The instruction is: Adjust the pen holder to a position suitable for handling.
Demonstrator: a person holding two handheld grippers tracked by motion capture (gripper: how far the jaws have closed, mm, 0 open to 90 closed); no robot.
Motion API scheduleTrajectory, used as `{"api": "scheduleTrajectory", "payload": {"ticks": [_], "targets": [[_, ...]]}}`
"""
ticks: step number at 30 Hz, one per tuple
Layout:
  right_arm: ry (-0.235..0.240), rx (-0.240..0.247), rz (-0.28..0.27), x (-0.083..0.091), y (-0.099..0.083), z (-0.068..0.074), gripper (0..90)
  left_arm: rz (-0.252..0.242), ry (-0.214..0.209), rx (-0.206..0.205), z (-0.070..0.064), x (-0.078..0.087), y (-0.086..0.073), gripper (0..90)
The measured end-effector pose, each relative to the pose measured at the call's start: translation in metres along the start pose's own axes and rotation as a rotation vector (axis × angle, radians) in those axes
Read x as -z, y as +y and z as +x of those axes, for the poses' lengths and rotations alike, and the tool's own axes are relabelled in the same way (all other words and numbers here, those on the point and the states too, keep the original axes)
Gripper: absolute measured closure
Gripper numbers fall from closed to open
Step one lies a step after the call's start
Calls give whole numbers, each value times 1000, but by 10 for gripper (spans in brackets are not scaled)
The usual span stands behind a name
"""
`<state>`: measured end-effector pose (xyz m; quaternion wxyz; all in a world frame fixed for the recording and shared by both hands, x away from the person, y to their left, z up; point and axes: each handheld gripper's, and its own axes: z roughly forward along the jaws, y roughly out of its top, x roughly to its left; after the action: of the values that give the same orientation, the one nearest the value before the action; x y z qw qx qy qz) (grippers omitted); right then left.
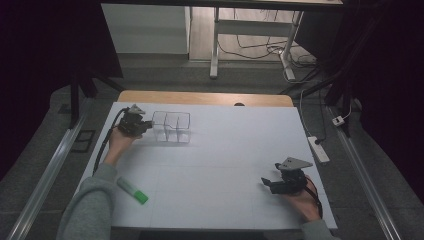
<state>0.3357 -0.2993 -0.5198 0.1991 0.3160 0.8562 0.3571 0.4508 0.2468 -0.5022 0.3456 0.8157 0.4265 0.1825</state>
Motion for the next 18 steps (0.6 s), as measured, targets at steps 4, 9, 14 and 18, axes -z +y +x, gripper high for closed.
{"api": "scheduleTrajectory", "payload": {"ticks": [4, 9, 14, 18], "targets": [[6, -4, -2, -1, 0, 0, 213, 1, -7, -7, -4, -3, 3, 889], [6, -5, -2, -1, 0, 1, 213, 2, -15, -17, -9, -6, 7, 889], [6, -6, 0, -1, 0, 1, 212, 4, -23, -33, -16, -10, 12, 889], [6, -4, 2, -1, 0, 1, 213, 3, -29, -43, -21, -13, 15, 888]]}}
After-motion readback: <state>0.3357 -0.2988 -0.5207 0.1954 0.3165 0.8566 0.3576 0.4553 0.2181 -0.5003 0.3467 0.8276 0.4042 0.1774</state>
